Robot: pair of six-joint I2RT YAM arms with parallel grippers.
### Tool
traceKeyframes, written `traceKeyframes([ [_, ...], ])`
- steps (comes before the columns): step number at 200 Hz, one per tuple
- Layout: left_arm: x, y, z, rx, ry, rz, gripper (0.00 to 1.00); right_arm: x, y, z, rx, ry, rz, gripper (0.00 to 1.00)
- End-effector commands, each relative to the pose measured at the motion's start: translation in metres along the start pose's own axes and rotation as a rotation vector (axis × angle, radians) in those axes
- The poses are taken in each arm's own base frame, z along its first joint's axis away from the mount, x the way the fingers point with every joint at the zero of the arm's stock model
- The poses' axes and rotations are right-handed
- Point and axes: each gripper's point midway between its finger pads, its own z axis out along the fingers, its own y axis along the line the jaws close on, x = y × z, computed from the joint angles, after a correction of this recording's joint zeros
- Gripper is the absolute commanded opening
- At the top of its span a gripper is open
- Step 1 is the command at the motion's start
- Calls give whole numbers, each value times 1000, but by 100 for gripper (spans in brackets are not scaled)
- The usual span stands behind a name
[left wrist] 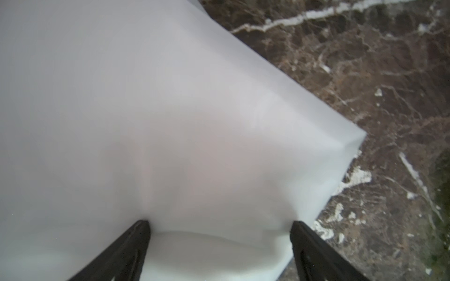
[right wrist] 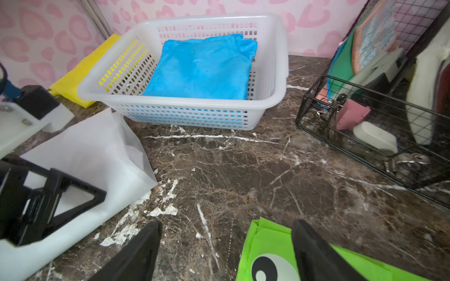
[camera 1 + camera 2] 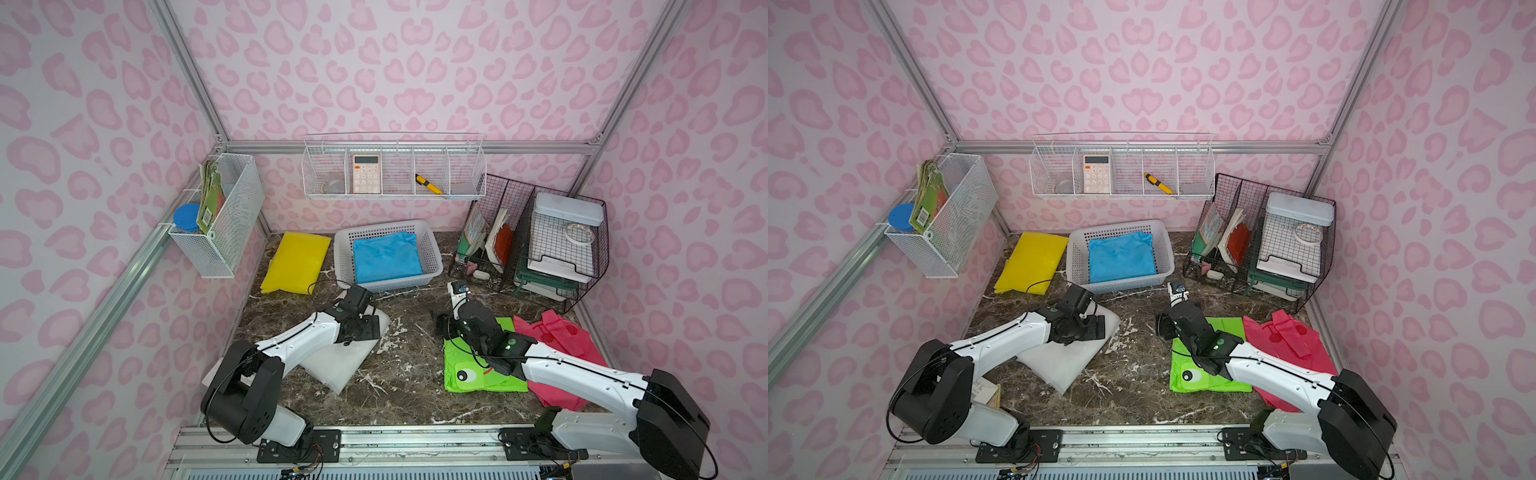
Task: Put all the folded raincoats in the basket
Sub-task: Adjust the raincoat at the center of the board.
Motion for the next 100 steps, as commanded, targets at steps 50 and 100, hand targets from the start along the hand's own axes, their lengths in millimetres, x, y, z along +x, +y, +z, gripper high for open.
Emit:
traceKeyframes([
  [50,26,-42,-25,6,-26,135,94,-1,-8,8,-7,4,69,86],
  [100,20,5,-76,-131,-127,24,94,2,25,30,-144,65,10,86],
])
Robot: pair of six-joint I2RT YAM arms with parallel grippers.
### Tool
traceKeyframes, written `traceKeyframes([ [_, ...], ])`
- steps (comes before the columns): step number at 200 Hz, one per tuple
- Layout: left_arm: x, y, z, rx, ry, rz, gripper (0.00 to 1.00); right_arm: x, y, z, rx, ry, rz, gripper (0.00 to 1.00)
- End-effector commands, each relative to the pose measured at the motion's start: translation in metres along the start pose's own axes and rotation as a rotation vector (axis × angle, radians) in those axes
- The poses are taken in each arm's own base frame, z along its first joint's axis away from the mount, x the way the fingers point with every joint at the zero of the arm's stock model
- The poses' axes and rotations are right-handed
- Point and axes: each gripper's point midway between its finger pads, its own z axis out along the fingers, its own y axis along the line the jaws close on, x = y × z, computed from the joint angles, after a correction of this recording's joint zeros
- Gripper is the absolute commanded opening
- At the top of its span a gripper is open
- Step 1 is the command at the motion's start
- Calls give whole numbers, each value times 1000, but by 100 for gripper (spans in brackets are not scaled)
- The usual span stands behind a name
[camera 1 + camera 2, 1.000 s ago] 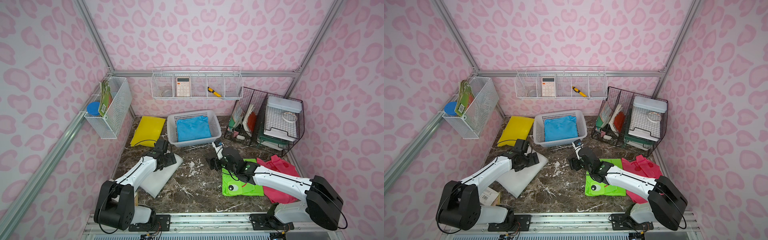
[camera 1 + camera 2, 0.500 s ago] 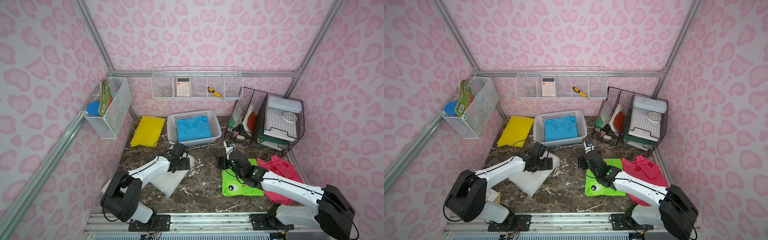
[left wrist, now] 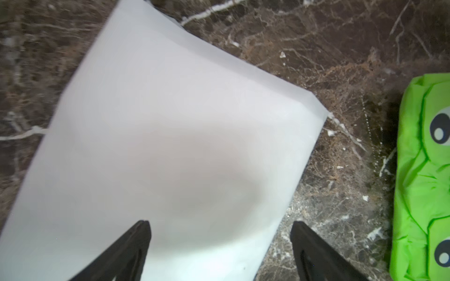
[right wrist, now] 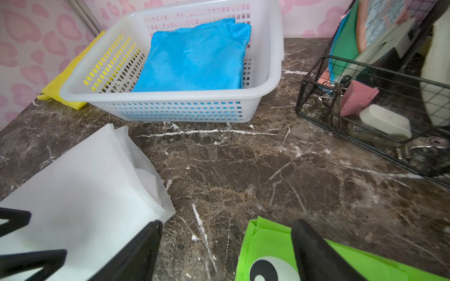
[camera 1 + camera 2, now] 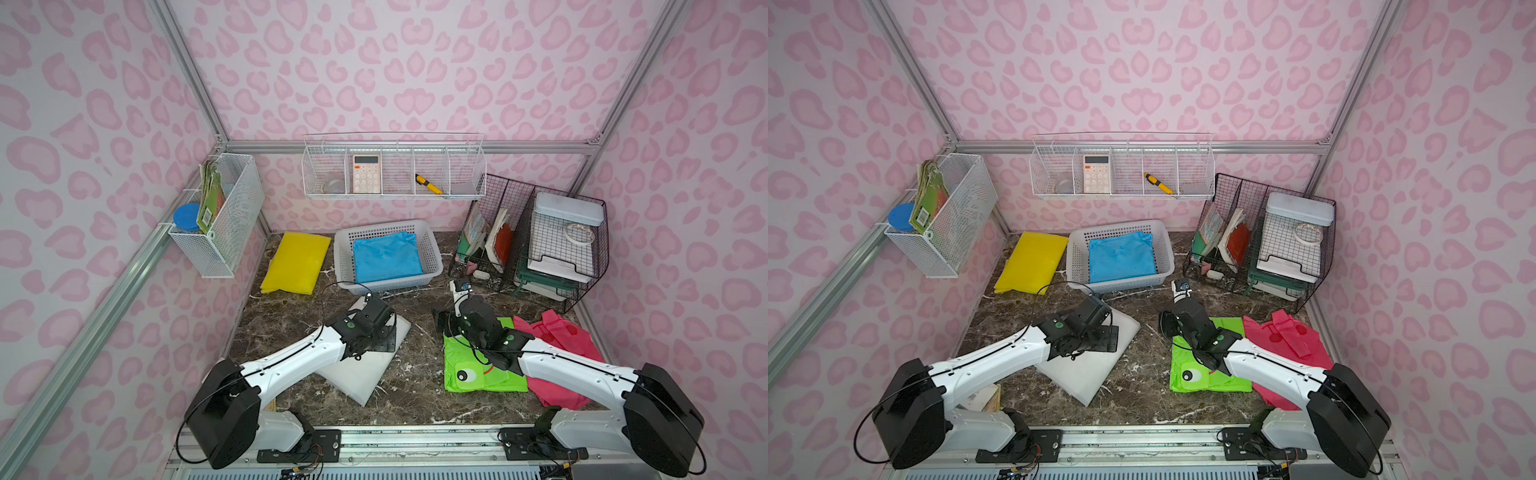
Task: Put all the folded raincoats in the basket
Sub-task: Adjust the raincoat at the center of the board.
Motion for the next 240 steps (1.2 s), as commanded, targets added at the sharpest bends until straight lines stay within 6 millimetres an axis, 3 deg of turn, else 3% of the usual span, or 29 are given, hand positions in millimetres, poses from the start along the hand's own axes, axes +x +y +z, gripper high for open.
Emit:
traceKeyframes([
  [1,6,38,-22,-142,-22,-64,94,-8,28,11,-115,12,-41,86],
  [30,20,69,-47,-173,-87,-190,94,-1,53,40,-184,110,-88,86],
  [46,30,80,-49,-152,-123,-232,93,7,67,58,-223,165,-104,86],
  [88,55,101,-37,-139,-144,-288,93,32,106,88,-268,258,-199,85],
  [133,65,101,-10,-86,-61,-354,93,67,110,104,-272,370,-235,84],
  [162,60,101,5,-79,-34,-368,93,86,103,93,-257,407,-240,81],
  [200,40,94,25,-41,-18,-355,92,107,96,60,-265,430,-219,80],
  [240,13,86,47,-40,13,-312,90,128,109,27,-302,454,-200,81],
])
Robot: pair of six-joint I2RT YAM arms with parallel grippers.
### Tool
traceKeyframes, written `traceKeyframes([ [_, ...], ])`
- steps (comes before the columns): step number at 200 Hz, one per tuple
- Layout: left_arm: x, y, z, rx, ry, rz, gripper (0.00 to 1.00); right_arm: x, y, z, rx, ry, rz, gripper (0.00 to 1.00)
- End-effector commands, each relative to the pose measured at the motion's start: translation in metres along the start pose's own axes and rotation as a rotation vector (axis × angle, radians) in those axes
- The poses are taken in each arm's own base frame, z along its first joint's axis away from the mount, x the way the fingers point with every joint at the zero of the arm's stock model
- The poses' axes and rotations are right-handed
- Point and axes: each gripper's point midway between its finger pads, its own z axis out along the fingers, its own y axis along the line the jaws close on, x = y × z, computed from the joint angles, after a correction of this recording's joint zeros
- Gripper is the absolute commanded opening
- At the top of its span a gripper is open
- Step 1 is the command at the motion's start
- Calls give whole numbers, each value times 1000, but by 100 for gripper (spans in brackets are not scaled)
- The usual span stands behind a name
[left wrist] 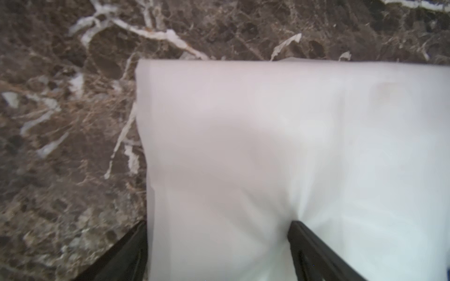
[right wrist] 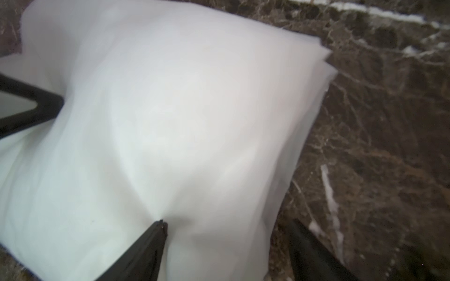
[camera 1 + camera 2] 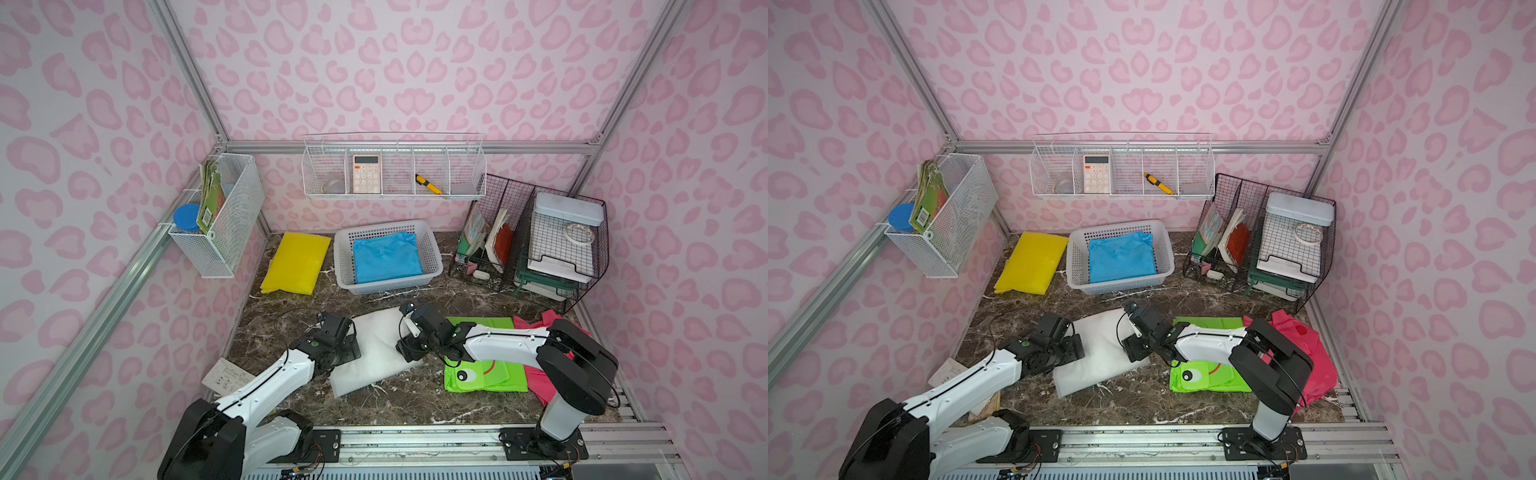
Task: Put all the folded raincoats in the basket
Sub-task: Adjust the raincoat at the center of the board, then pick up the raincoat from the center of the board.
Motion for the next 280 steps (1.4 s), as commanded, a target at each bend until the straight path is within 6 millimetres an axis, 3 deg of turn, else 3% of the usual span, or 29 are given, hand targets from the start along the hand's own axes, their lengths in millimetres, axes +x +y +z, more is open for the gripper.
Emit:
traceKeyframes([
  [1,-19,-21,7,52,-8,47,90,11,15,-6,-25,14,30,81],
  [22,-29,-23,3,-10,22,87,87,9,19,-16,21,-3,20,81],
  [48,-32,-21,-10,-11,1,106,89,-14,-4,-36,117,-76,72,84],
  [70,-32,-9,-21,-30,-25,114,94,-33,-14,-46,102,-126,121,87],
  [91,-31,5,-25,-43,-23,98,97,-39,-20,-46,72,-139,206,88],
  [112,-30,11,-19,-14,-2,76,98,-33,-28,-40,48,-126,279,88],
  [142,-25,0,-7,58,54,59,97,-22,-32,-30,-18,-103,354,87],
  [182,-18,-3,7,58,109,49,86,-3,-33,-14,-35,-48,384,82],
  [228,-6,-2,21,66,145,8,80,10,-35,3,-50,-8,389,75],
  [259,4,2,31,55,180,-17,71,16,-38,9,-42,3,395,65],
  [280,7,4,33,55,180,-25,63,19,-40,10,-32,4,397,53],
])
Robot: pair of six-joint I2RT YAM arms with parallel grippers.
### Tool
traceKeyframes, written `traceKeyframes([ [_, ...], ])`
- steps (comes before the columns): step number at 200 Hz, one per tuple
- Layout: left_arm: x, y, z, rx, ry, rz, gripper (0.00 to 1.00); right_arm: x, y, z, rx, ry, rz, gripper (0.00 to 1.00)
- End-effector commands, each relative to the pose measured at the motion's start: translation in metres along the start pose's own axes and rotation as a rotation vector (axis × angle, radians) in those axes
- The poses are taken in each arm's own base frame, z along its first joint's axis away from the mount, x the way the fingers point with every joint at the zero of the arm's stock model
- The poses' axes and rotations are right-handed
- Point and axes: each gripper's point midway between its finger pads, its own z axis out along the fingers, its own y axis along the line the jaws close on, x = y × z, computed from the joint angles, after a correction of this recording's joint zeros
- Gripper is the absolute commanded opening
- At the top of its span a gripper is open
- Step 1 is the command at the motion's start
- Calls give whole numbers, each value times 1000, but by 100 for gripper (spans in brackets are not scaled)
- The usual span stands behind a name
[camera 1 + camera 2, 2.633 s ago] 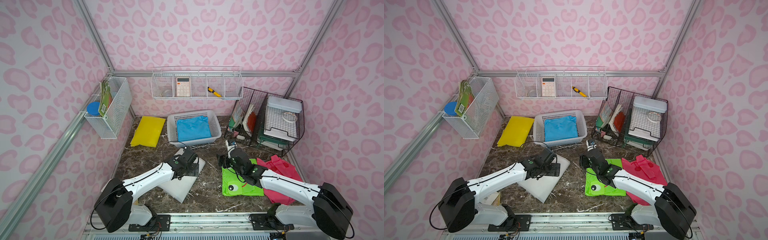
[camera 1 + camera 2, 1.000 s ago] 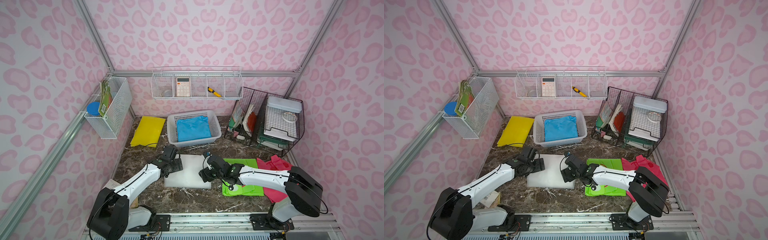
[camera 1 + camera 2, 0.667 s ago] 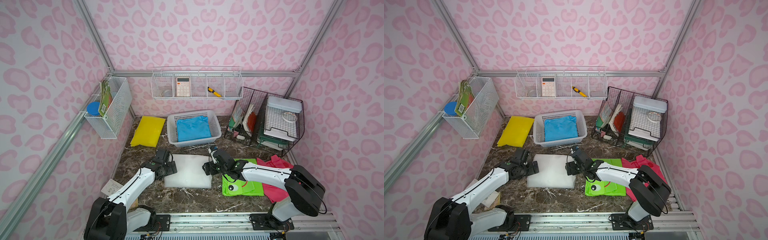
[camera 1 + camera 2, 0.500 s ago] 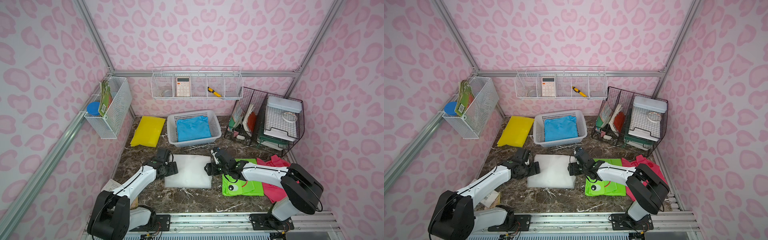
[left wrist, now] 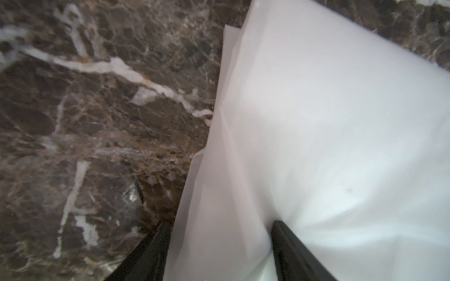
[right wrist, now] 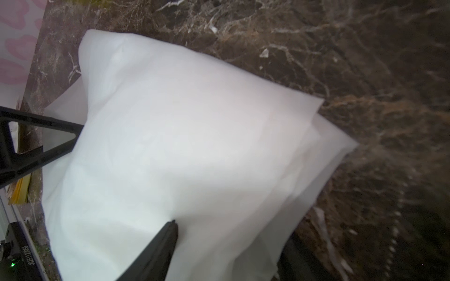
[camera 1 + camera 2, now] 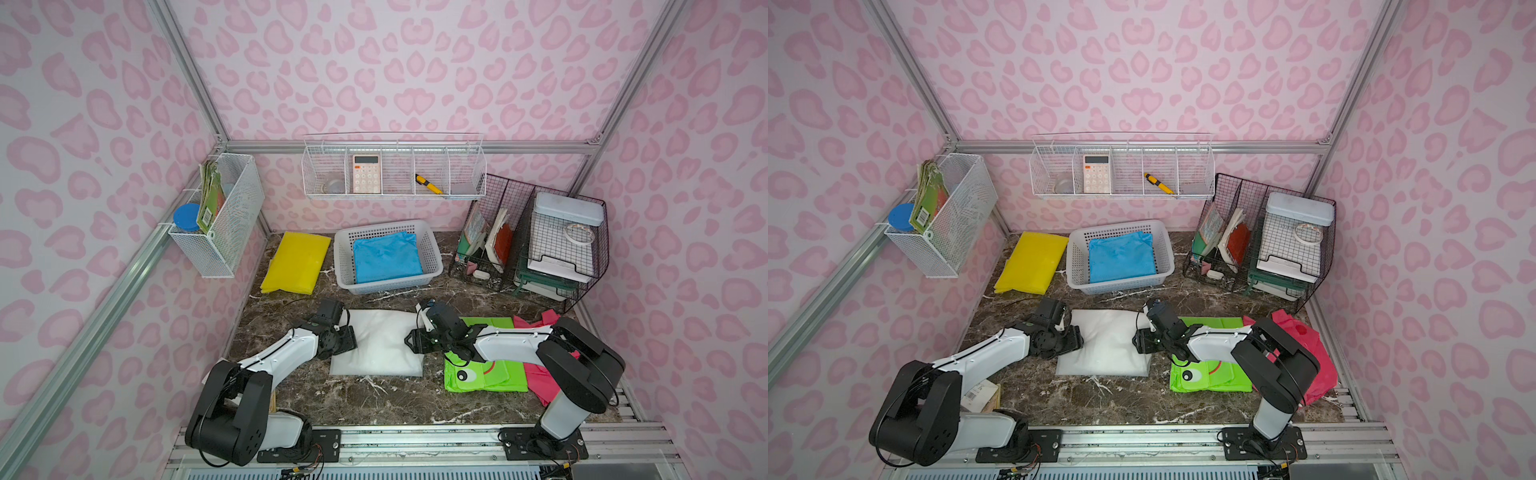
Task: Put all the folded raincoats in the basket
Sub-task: Pick up the raincoat from the center of the board.
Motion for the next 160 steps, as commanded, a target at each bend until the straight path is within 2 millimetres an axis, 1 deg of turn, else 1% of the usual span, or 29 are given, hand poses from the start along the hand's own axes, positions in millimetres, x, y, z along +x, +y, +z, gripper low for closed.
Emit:
traceKeyframes([
  [1,16,8,5,-15,54,-34,63,15,-12,2,43,45,18,52],
  [18,16,8,3,-12,43,-36,55,13,-13,1,49,34,21,38],
  [56,12,5,-4,7,14,-30,30,6,-11,-4,51,8,12,10],
  [78,12,5,-6,15,6,-27,17,2,-10,-6,52,-6,7,1],
  [98,13,7,-7,10,-2,-32,10,0,-12,-7,68,-15,4,0],
  [134,13,8,-7,5,-5,-39,3,-2,-19,-8,105,-26,0,0],
  [145,12,7,-8,11,-5,-39,0,-4,-18,-10,105,-31,-4,0],
  [160,12,4,-11,24,-6,-37,0,-9,-13,-15,89,-47,-14,0],
])
